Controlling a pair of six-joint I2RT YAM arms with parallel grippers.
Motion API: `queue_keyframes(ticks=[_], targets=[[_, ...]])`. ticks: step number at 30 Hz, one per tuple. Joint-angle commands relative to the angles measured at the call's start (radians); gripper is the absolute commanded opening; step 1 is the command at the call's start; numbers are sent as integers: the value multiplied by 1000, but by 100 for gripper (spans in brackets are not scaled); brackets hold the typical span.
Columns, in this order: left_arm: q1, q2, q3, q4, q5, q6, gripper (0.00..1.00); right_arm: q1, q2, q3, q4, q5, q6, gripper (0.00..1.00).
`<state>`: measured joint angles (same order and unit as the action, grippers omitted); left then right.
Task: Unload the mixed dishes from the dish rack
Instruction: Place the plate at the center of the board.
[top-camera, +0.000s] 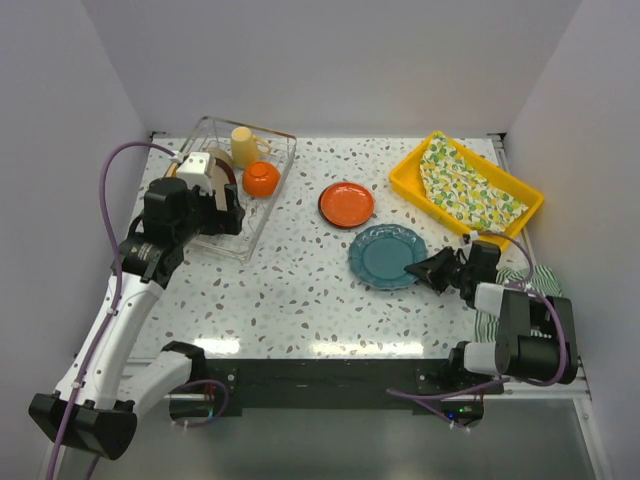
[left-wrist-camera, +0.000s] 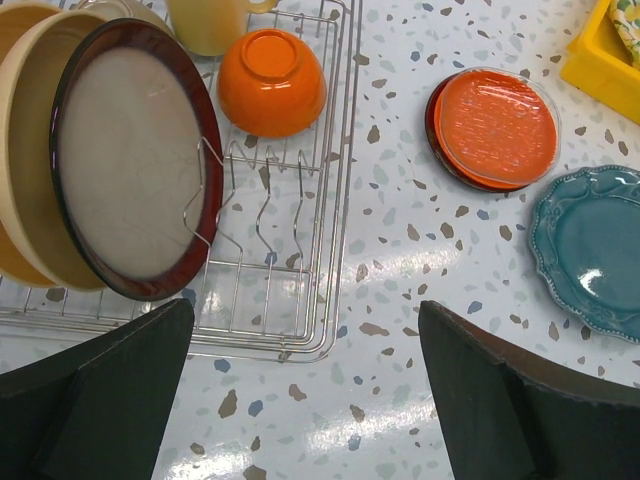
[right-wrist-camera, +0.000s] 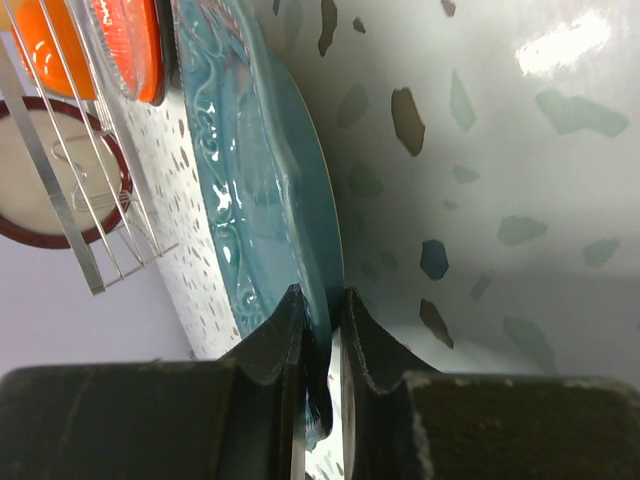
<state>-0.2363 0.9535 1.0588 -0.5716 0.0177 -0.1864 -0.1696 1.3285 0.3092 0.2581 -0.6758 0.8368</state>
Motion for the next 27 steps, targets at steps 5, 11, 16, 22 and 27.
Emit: queue_keyframes(ticks=[5,11,16,22,27], targets=[[0,-12,29,9,-15,24,100,-18,132,73,208,-91,13,0],[0,-12,27,4,-15,25,100,-16,195,102,240,-80,21,0],[-1,-7,29,9,-15,30,100,-16,232,133,239,-67,16,12],[0,-1,35,12,-40,39,100,-16,177,198,32,22,-70,45],[0,-1,36,7,-56,48,100,-16,68,246,-237,149,-212,60]])
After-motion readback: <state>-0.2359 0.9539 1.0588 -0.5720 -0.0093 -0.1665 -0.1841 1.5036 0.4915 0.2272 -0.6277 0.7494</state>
